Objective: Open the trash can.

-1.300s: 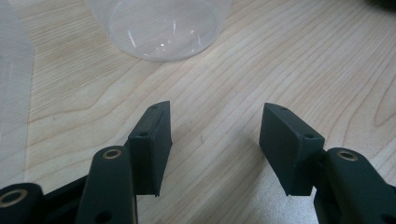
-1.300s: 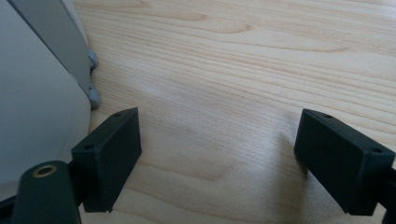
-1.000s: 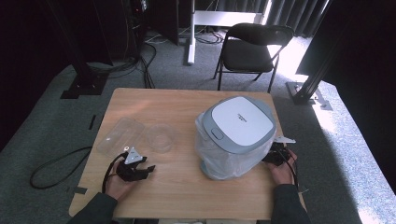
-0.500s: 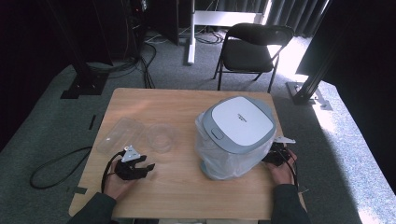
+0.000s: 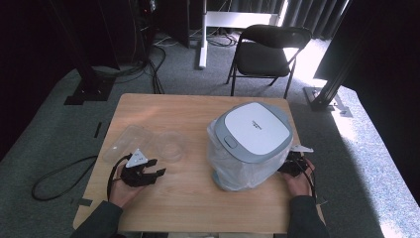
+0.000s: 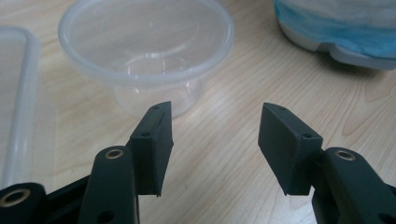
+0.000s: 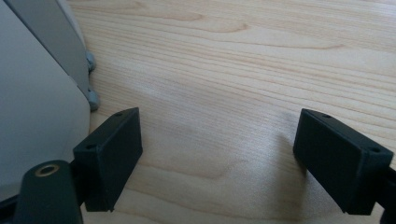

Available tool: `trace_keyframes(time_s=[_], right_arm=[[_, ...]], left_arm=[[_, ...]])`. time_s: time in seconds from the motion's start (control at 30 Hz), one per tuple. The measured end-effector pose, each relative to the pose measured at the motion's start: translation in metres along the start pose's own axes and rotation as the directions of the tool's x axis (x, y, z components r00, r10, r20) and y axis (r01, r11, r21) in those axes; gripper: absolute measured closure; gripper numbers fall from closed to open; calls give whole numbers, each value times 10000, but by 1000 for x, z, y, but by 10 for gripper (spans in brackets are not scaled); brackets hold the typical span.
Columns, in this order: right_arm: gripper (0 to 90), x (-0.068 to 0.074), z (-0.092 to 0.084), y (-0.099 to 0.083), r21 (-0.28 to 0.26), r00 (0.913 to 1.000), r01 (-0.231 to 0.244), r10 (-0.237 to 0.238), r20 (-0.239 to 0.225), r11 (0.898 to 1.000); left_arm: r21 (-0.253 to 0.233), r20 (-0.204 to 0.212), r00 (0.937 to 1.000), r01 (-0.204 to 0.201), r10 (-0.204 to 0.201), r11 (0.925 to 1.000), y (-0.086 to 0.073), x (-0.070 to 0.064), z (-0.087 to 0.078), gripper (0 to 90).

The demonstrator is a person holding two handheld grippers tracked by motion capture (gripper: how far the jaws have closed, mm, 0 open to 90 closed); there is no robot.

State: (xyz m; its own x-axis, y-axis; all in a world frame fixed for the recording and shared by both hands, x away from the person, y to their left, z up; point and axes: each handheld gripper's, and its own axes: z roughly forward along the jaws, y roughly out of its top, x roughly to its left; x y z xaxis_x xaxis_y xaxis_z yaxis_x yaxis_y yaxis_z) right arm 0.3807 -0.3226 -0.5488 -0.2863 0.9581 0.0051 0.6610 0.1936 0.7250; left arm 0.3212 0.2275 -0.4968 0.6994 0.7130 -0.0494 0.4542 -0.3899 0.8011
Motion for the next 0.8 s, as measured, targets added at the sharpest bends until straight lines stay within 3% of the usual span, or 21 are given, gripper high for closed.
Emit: trace_keyframes(time_s=[0.27, 0.4, 0.8], right_arm=[[146, 0, 0, 0, 1, 10000, -9, 9, 12, 10000], [146, 0, 0, 0, 2, 10000, -8, 8, 18, 10000], [146, 0, 0, 0, -2, 10000, 6, -6, 20, 10000]], left_arm=[[-337, 114, 9998, -161, 165, 9993, 15, -2, -6, 445], [-547, 360, 9988, -305, 325, 9980, 25, -3, -10, 445], [-1032, 849, 9925, -793, 883, 9915, 59, -10, -16, 447]])
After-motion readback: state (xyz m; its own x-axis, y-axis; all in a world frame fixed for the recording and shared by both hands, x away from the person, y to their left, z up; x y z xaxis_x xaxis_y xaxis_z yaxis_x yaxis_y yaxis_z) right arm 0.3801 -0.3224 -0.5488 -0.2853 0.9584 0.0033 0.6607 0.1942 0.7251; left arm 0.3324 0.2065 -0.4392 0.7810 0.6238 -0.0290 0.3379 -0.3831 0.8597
